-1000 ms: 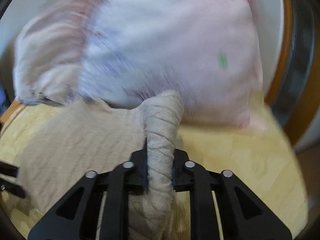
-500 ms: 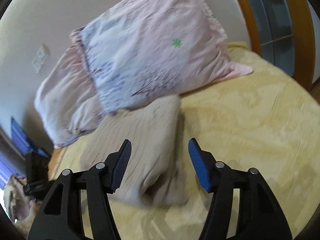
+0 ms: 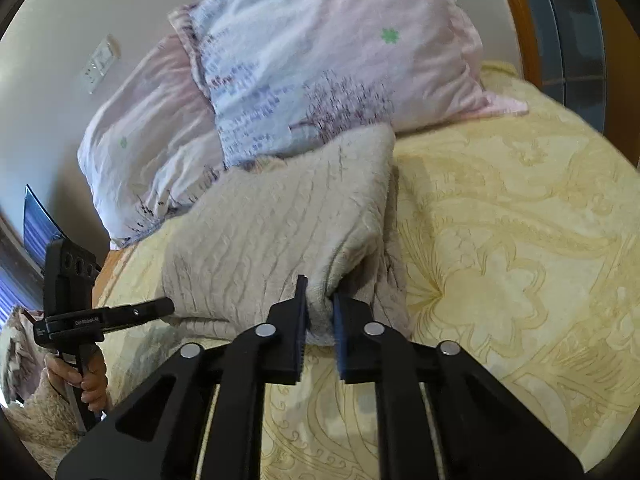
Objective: Fold small clothes
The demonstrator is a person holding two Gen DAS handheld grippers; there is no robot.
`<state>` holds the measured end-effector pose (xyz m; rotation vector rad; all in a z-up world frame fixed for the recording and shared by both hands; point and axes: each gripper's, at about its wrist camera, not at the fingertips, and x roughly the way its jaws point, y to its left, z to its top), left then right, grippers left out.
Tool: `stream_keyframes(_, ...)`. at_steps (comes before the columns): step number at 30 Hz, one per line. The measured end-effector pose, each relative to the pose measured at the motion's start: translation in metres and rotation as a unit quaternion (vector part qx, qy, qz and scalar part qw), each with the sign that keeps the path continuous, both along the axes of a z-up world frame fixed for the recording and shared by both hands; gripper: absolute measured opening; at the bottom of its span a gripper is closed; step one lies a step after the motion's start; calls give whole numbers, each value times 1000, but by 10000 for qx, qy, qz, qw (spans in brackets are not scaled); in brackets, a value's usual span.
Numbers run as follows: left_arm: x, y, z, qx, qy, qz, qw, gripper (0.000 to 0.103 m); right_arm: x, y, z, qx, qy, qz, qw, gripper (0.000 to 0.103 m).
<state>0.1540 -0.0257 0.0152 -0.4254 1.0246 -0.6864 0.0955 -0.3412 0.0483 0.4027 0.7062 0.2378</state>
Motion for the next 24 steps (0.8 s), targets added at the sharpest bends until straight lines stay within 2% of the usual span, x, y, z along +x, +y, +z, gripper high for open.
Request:
stream_keyframes(4, -8, 5, 1, -95, -88, -27, 9999, 13, -13, -3, 13, -119, -285, -94, 9995, 10)
stream_keyframes(7, -13, 8, -4, -162, -52, -68, 9998, 12, -14, -4, 2, -381, -65, -143, 9992, 10)
stream_keyframes(9, -16, 9, -10, -159, 8, -71, 9998, 11, -12, -7, -16, -530, 271, -275, 9978, 10)
stream_keyframes(13, -19, 9, -18, -164, 100, -54, 9998, 11, -7, -11, -40, -432, 669, -418, 9959, 10)
stream_keyframes(19, -21, 9, -13, -153, -9, -106, 9998, 13, -5, -13, -37, -259, 788, -328, 9960, 12)
stream_keyframes(20, -21, 9, -10, -173, -21, -133, 9998, 15, -6, -14, -35, -192, 812, -324, 9960, 20)
stream_keyframes(21, -22, 12, -6, -168, -34, -107, 9998, 21, -7, -18, -30, -108, 833, -361, 9958, 36)
stream_keyframes(22, -22, 15, -2, -221, -75, -108, 9997, 35, -8, -22, -25, -15, 783, -397, 9961, 44)
stream_keyframes(23, -22, 19, 4, -289, -145, -100, 9994, 44, -8, -27, -18, 72, 670, -424, 9968, 55)
stream_keyframes(24, -21, 24, 12, -310, -249, -26, 9992, 60, -5, -29, -13, 127, 603, -439, 9971, 58)
